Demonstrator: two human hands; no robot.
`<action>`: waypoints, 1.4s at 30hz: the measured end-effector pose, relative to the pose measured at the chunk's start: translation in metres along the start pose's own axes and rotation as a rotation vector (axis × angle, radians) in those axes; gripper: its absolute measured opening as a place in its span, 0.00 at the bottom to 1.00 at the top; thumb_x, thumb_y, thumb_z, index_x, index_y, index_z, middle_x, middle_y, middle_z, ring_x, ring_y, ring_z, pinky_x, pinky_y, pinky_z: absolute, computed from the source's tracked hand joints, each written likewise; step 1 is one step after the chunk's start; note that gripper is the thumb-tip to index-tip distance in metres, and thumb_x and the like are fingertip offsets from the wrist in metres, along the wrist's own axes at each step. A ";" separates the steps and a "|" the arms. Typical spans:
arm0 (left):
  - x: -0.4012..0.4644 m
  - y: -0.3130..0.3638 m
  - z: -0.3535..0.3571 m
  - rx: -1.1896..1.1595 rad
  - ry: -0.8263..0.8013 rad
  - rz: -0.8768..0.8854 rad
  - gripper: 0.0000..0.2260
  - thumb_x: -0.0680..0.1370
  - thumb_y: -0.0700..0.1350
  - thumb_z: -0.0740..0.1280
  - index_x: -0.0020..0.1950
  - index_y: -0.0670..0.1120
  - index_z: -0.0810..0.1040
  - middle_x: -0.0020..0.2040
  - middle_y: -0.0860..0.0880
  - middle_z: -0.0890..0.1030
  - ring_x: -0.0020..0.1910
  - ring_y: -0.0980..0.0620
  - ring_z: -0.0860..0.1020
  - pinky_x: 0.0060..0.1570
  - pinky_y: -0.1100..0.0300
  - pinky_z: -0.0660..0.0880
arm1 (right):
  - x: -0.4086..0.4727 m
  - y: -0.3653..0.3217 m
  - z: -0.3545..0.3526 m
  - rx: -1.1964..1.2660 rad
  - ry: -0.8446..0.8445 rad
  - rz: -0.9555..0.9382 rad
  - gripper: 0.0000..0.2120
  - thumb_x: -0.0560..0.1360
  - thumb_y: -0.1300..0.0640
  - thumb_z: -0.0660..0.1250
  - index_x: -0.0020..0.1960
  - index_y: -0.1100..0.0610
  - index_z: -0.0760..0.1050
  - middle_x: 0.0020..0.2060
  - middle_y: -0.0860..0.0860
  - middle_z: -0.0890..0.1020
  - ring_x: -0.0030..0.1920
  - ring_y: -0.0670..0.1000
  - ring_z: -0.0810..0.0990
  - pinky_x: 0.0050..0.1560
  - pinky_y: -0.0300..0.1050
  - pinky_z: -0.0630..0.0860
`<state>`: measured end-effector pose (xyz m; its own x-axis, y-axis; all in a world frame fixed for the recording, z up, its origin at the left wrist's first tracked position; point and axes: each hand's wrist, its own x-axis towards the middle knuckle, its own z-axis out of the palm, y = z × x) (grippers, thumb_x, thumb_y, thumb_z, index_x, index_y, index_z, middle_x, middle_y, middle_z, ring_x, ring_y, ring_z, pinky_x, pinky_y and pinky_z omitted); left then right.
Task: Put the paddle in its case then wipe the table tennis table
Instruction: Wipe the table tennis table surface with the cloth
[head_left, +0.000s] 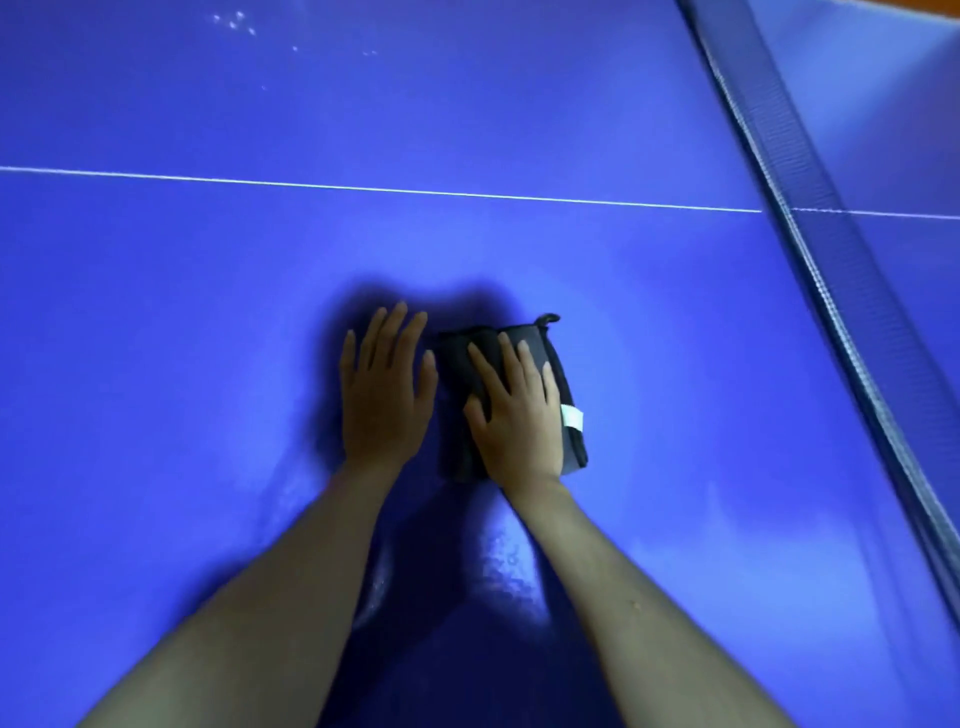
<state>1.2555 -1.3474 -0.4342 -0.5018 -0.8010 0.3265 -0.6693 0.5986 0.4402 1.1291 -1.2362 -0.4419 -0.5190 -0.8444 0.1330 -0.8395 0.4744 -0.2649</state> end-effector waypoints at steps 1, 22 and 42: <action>-0.001 0.000 -0.004 -0.029 0.022 0.001 0.20 0.85 0.50 0.57 0.76 0.47 0.72 0.77 0.46 0.71 0.79 0.46 0.65 0.77 0.39 0.58 | -0.022 -0.006 -0.002 -0.003 0.003 0.010 0.29 0.78 0.47 0.60 0.79 0.45 0.69 0.79 0.53 0.68 0.81 0.57 0.62 0.81 0.59 0.57; -0.027 -0.044 -0.028 0.230 -0.165 0.028 0.22 0.84 0.50 0.58 0.77 0.47 0.72 0.80 0.44 0.67 0.79 0.44 0.65 0.77 0.36 0.59 | 0.108 -0.021 0.022 -0.080 -0.016 -0.002 0.30 0.79 0.42 0.54 0.81 0.42 0.63 0.82 0.51 0.64 0.83 0.56 0.58 0.81 0.59 0.54; -0.018 -0.049 -0.028 0.234 -0.195 0.030 0.24 0.83 0.54 0.57 0.78 0.48 0.70 0.81 0.46 0.64 0.81 0.46 0.60 0.78 0.36 0.56 | 0.194 -0.035 0.048 0.034 0.036 -0.069 0.28 0.79 0.44 0.55 0.79 0.44 0.69 0.81 0.52 0.66 0.82 0.56 0.61 0.81 0.56 0.53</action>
<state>1.3127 -1.3618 -0.4379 -0.6038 -0.7809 0.1600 -0.7492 0.6245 0.2208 1.0654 -1.4290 -0.4528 -0.4656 -0.8653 0.1859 -0.8681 0.4058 -0.2858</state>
